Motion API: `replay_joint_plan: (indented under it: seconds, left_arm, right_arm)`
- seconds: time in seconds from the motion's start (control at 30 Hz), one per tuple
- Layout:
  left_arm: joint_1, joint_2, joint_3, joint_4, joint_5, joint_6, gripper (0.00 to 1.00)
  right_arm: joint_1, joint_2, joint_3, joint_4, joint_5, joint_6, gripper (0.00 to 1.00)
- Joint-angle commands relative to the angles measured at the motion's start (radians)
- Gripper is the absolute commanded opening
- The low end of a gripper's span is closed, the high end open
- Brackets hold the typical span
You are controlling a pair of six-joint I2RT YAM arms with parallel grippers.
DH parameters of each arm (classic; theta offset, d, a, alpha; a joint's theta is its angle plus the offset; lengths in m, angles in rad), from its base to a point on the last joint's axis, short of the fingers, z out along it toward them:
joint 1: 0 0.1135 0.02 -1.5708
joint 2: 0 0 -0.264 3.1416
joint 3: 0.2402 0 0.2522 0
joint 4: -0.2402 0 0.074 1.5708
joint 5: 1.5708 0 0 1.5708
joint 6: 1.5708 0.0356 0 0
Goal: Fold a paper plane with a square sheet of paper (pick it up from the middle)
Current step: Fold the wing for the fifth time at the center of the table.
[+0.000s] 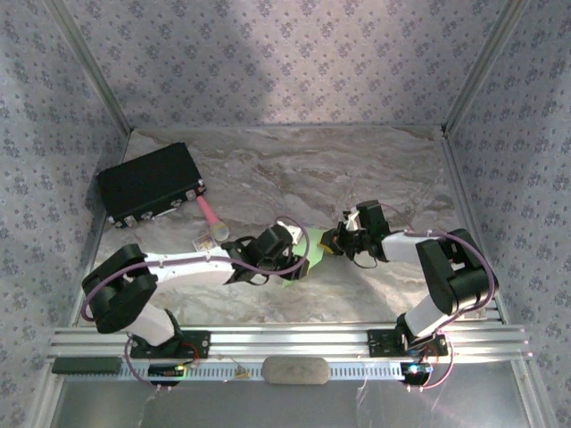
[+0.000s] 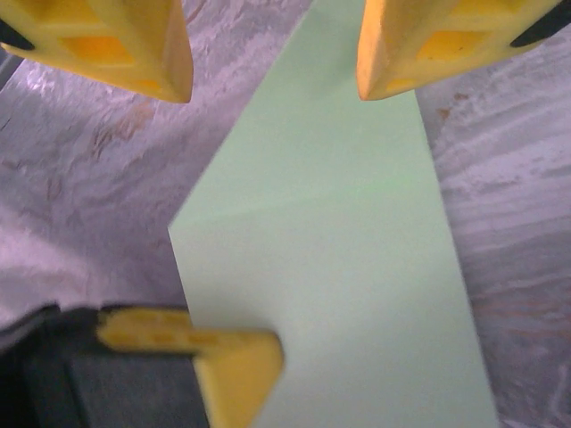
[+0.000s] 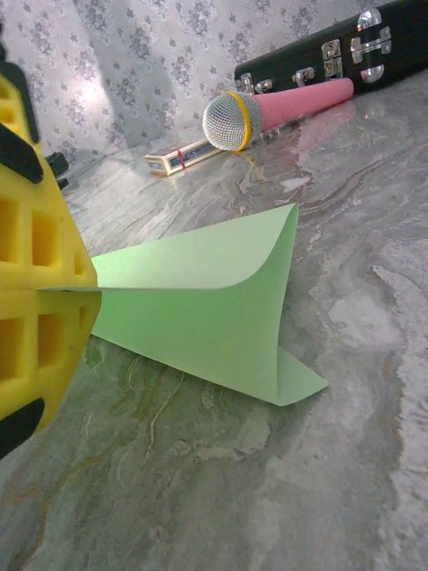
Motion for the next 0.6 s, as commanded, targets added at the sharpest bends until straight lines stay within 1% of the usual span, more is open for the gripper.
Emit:
replay_joint_plan:
  seconds: [0.0,0.1,0.2,0.4,0.57]
  left_arm:
    - [-0.056,0.049,0.068,-0.083,-0.110,0.093,0.52]
    - [-0.095,0.091,0.114,-0.124,-0.152,0.105,0.51]
    - [-0.115,0.111,0.129,-0.121,-0.174,0.100,0.51]
    - [-0.131,0.128,0.140,-0.133,-0.204,0.118,0.52]
    - [-0.144,0.123,0.128,-0.144,-0.228,0.144,0.55]
  right_arm:
    - [-0.001,-0.026,0.015,-0.042,0.014,0.021,0.02]
    - [0.003,-0.031,0.013,-0.048,0.019,0.015,0.02]
    - [0.005,-0.034,0.012,-0.049,0.021,0.012,0.02]
    - [0.007,-0.031,0.021,-0.061,0.026,0.008,0.02]
    - [0.009,-0.029,0.023,-0.061,0.027,0.011,0.02]
